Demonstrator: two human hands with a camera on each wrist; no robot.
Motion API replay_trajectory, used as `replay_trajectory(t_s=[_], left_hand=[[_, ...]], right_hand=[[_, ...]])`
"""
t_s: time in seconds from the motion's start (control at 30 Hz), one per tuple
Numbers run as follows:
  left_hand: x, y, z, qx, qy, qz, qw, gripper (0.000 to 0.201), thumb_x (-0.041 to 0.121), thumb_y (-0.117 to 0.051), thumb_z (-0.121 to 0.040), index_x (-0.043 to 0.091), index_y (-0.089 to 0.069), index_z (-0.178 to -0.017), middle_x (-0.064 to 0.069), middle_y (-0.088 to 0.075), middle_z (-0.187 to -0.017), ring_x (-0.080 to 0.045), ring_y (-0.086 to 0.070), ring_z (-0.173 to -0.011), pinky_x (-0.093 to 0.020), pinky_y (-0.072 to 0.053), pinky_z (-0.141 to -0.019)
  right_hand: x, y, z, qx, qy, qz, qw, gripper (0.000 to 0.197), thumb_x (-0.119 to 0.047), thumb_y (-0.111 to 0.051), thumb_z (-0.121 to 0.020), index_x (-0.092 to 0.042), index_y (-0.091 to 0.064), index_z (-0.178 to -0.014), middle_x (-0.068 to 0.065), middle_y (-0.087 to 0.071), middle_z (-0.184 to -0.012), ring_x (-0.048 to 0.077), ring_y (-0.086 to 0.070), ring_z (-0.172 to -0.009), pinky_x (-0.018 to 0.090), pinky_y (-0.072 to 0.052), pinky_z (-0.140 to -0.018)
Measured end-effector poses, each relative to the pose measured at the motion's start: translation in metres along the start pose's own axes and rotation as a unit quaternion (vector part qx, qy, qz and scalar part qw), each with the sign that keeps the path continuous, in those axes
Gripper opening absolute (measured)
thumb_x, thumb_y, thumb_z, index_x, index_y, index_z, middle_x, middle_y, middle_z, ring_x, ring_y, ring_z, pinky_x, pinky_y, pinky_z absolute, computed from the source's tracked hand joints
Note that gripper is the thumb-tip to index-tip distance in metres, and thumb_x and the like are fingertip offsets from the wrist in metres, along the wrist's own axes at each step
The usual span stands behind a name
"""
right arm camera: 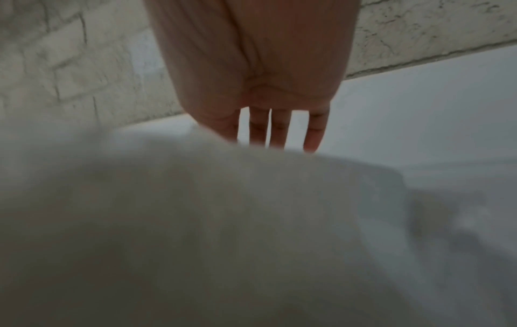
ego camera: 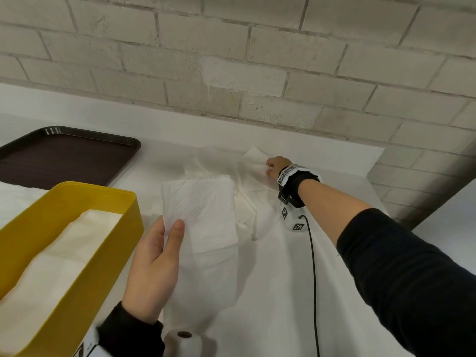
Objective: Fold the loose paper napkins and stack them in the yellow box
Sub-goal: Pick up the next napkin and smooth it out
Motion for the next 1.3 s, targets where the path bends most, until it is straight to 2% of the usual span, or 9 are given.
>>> replay_trajectory(t_s=[0.07, 0.23, 0.33, 0.43, 0.57, 0.73, 0.93, 1.1, 1.3], left_hand=[[-0.002, 0.0, -0.001, 0.001, 0.004, 0.005, 1.0, 0.035, 0.015, -0.042, -0.095, -0.02, -0.045, -0.099, 0.003, -0.044, -0.083, -0.006, -0.038, -0.087, -0.001, -0.035, -0.045], [-0.004, 0.002, -0.005, 0.015, 0.015, 0.006, 1.0, 0.025, 0.011, -0.042, -0.096, -0.007, -0.051, -0.111, -0.007, -0.051, -0.075, -0.021, -0.053, -0.082, -0.003, -0.041, -0.06], [-0.007, 0.008, -0.009, 0.044, 0.012, 0.03, 0.999, 0.039, 0.008, -0.046, -0.095, 0.032, -0.041, -0.125, 0.023, -0.055, -0.114, 0.01, -0.056, -0.103, -0.015, -0.045, -0.087], [-0.005, 0.011, -0.011, 0.048, -0.041, 0.024, 0.998, 0.063, -0.001, -0.047, -0.093, 0.047, -0.033, -0.13, 0.016, -0.036, -0.141, -0.005, -0.041, -0.129, -0.029, -0.039, -0.103], [-0.006, 0.009, -0.012, 0.02, -0.056, -0.045, 0.997, 0.048, -0.004, -0.04, -0.094, 0.038, -0.054, -0.112, 0.015, -0.056, -0.121, -0.003, -0.052, -0.116, -0.025, -0.042, -0.101], [-0.006, 0.004, -0.011, -0.004, -0.04, -0.07, 0.997, 0.036, 0.002, -0.041, -0.096, 0.032, -0.062, -0.097, 0.022, -0.058, -0.109, 0.026, -0.048, -0.097, 0.007, -0.033, -0.083], [0.004, -0.013, 0.0, -0.082, -0.033, 0.012, 0.996, 0.038, 0.056, -0.056, -0.084, 0.033, -0.063, -0.113, 0.014, -0.063, -0.119, 0.002, -0.052, -0.117, -0.025, -0.039, -0.102], [0.02, -0.02, 0.013, -0.109, -0.054, 0.088, 0.989, 0.03, 0.035, -0.041, -0.083, 0.028, -0.063, -0.102, 0.024, -0.069, -0.101, 0.008, -0.06, -0.1, -0.009, -0.045, -0.083], [0.015, -0.018, 0.017, -0.104, -0.104, 0.033, 0.989, 0.022, 0.006, -0.059, -0.087, 0.026, -0.066, -0.092, 0.028, -0.069, -0.082, 0.01, -0.063, -0.081, -0.005, -0.045, -0.067]], right_hand=[[-0.002, 0.009, 0.003, 0.027, 0.015, -0.025, 0.999, 0.028, -0.014, -0.054, -0.09, -0.02, -0.042, -0.066, 0.004, -0.05, -0.085, 0.019, -0.045, -0.087, 0.021, -0.035, -0.07], [-0.019, 0.055, 0.04, 0.075, 0.085, -0.142, 0.983, 0.02, -0.013, -0.064, -0.084, -0.014, -0.05, -0.07, 0.001, -0.052, -0.08, 0.016, -0.048, -0.081, 0.021, -0.035, -0.065], [-0.025, 0.084, 0.075, 0.079, 0.123, -0.281, 0.949, 0.026, -0.005, -0.066, -0.082, -0.015, -0.049, -0.065, 0.0, -0.052, -0.069, 0.011, -0.052, -0.065, 0.019, -0.047, -0.063], [-0.032, 0.103, 0.119, 0.067, 0.16, -0.369, 0.913, 0.022, -0.001, -0.06, -0.085, -0.013, -0.049, -0.071, 0.004, -0.055, -0.074, 0.011, -0.056, -0.068, 0.013, -0.052, -0.065], [-0.035, 0.112, 0.172, 0.04, 0.198, -0.437, 0.876, 0.017, -0.002, -0.049, -0.091, -0.014, -0.049, -0.08, 0.002, -0.058, -0.08, 0.01, -0.059, -0.071, 0.018, -0.053, -0.068], [-0.038, 0.112, 0.215, 0.027, 0.243, -0.526, 0.814, 0.013, -0.017, -0.06, -0.087, -0.016, -0.048, -0.081, -0.008, -0.063, -0.071, 0.007, -0.057, -0.063, 0.018, -0.048, -0.058], [-0.05, 0.089, 0.241, -0.02, 0.239, -0.589, 0.772, 0.01, -0.015, -0.054, -0.085, -0.014, -0.045, -0.08, -0.009, -0.064, -0.063, 0.002, -0.057, -0.052, 0.013, -0.044, -0.047], [-0.06, 0.067, 0.25, -0.033, 0.245, -0.565, 0.787, 0.011, -0.014, -0.057, -0.079, -0.015, -0.045, -0.079, -0.011, -0.063, -0.063, 0.004, -0.05, -0.049, 0.016, -0.034, -0.045], [-0.064, 0.05, 0.255, -0.044, 0.261, -0.548, 0.793, 0.025, -0.043, -0.076, -0.064, -0.029, -0.06, -0.076, -0.006, -0.055, -0.071, 0.023, -0.037, -0.063, 0.032, -0.022, -0.054]])
Point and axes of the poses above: each hand's wrist, its own z-axis away from the middle knuckle, its own y-axis out of the back of the hand, x = y × z, the point moved 4 cm from there along -z, towards the middle knuckle
